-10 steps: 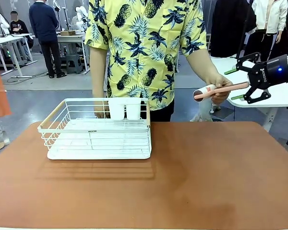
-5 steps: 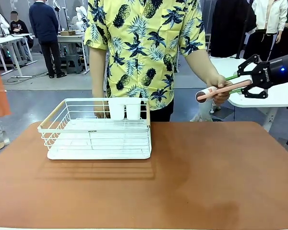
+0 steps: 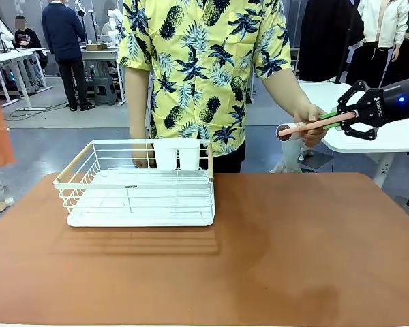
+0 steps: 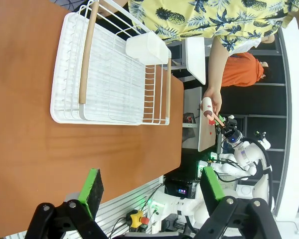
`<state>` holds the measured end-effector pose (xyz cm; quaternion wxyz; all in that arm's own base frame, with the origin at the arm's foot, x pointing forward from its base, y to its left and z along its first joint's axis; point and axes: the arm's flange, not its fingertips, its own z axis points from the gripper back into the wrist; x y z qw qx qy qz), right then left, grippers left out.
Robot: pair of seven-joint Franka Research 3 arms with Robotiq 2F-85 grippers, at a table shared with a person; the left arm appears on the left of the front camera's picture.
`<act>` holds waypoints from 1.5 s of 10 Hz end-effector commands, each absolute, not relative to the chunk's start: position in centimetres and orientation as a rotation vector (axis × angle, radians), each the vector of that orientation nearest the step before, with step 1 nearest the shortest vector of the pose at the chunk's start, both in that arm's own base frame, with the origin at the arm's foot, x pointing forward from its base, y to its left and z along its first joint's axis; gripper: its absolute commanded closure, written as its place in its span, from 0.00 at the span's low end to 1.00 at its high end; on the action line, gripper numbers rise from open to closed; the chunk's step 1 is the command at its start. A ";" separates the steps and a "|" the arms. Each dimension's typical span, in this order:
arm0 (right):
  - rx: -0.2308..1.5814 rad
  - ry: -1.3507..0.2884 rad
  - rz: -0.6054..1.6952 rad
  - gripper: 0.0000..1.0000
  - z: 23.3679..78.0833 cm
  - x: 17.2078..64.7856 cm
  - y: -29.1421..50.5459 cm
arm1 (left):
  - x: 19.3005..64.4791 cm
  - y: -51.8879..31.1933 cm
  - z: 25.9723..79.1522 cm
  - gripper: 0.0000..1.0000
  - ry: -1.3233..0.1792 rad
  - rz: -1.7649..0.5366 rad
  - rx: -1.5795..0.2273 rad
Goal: Clean the table.
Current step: Pick up the Lint Roller when the human hands it over, then clean the table with the Lint Roller when the human lifts the Dish drying rack.
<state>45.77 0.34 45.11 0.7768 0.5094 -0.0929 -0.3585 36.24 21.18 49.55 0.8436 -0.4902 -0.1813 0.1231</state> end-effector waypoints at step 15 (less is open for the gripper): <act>1.102 -0.201 -0.775 1.00 45.1 45.8 0.3 | 36.1 21.2 49.6 0.00 -0.387 0.258 -1.043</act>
